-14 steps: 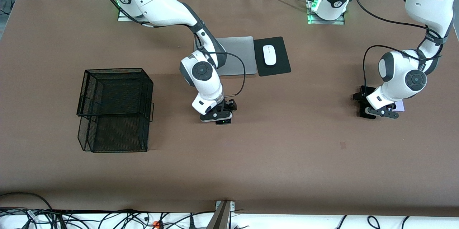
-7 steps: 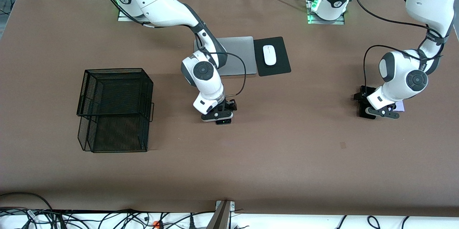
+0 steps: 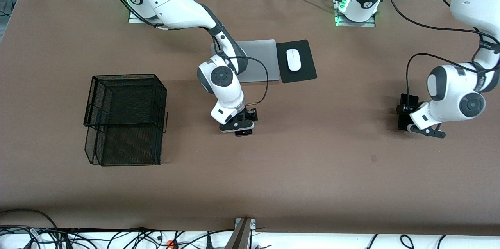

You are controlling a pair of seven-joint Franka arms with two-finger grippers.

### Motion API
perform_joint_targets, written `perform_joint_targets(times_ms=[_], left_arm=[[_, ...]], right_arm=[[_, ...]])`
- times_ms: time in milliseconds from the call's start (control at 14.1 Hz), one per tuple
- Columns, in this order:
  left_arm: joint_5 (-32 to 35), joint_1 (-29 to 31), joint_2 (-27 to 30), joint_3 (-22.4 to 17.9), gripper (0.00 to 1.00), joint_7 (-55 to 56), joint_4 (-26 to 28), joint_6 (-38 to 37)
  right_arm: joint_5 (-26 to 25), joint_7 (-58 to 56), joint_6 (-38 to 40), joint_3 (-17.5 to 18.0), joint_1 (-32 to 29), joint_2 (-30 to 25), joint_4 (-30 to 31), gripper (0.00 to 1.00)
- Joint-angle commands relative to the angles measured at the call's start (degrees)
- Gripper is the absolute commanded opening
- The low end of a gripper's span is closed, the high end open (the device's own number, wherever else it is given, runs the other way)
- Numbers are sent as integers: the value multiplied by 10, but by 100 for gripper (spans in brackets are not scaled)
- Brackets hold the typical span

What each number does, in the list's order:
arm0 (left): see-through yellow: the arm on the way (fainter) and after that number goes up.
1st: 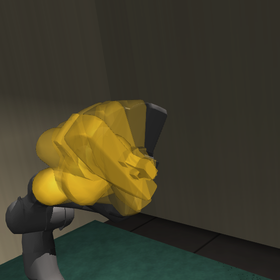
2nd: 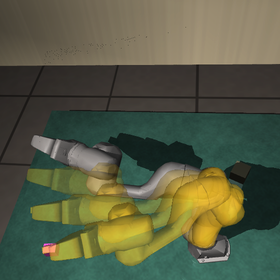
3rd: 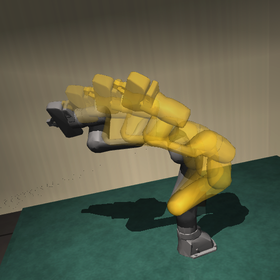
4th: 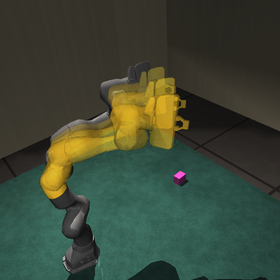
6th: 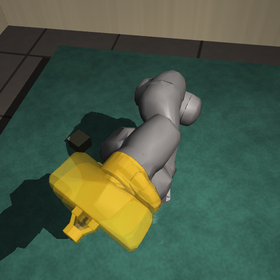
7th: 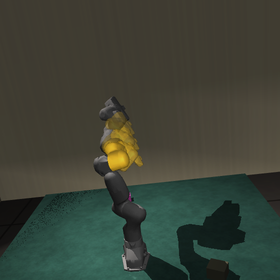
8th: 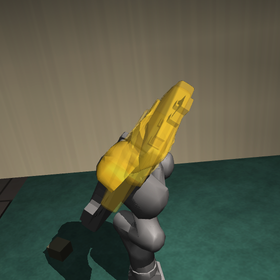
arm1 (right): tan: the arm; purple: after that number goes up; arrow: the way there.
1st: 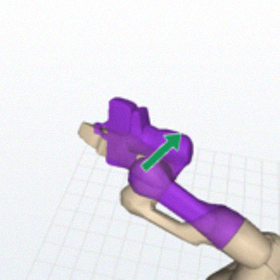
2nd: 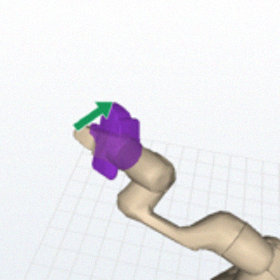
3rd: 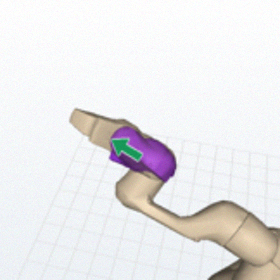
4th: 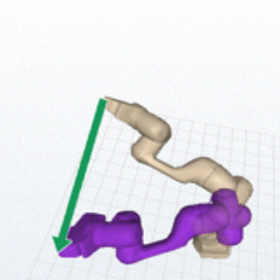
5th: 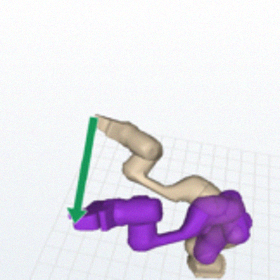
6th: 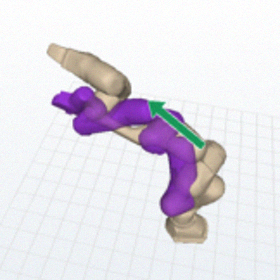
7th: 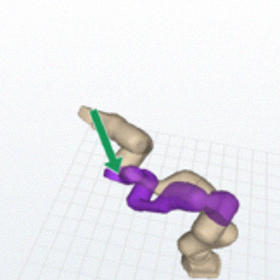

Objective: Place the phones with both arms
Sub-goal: 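Grasp the flip phone with the right gripper while the left gripper grasps the bar phone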

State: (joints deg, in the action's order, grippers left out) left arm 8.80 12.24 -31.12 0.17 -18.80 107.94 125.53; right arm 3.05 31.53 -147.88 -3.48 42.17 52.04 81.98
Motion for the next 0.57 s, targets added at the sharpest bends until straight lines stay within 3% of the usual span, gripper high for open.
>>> perform_joint_targets(times_ms=[0, 283, 496], left_arm=[[-7, 2, -9, 5, 0, -10, -31, -29], [-8, -12, -11, 5, 0, 1, -31, -29], [-8, -39, -11, 6, 0, 42, -32, -29]], right_arm=[[-7, 4, 34, -15, 4, -13, -7, 26], [-7, -8, 170, -68, 0, -107, -4, 26], [0, -66, 287, -142, -1, -177, -1, 28]])
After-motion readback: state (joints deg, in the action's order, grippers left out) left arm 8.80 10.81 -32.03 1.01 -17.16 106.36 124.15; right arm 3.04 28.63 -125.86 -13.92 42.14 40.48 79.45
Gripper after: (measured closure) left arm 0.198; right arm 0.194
